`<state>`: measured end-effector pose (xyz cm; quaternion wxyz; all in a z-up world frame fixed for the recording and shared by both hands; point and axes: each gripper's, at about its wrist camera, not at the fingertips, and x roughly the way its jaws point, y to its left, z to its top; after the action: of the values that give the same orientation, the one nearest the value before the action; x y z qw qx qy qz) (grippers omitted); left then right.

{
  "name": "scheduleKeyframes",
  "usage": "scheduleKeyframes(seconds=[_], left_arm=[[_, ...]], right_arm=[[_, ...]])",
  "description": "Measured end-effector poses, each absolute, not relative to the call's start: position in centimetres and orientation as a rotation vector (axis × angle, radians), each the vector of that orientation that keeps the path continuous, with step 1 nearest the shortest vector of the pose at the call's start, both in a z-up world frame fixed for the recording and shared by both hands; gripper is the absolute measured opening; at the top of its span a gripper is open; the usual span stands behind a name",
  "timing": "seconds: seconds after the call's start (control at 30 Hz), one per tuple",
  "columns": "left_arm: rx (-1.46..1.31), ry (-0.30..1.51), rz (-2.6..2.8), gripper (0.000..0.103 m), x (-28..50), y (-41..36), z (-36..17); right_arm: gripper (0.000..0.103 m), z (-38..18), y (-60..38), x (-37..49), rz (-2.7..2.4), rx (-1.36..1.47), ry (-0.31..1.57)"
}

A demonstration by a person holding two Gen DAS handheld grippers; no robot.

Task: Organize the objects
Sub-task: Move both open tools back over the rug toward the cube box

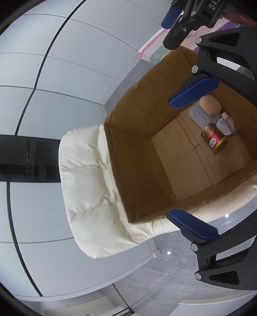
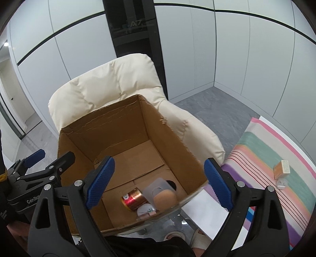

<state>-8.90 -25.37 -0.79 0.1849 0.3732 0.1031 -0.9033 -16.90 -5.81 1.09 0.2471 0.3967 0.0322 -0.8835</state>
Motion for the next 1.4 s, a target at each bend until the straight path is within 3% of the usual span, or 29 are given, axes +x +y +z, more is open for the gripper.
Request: scheduleKeyframes(seconds=[1.4], left_arm=[[1.161,0.13,-2.808,0.103,-15.8,-9.6,-0.7]], right_arm=[[0.094,1.3,11.9,-18.8,-2.674,1.172,-0.086]])
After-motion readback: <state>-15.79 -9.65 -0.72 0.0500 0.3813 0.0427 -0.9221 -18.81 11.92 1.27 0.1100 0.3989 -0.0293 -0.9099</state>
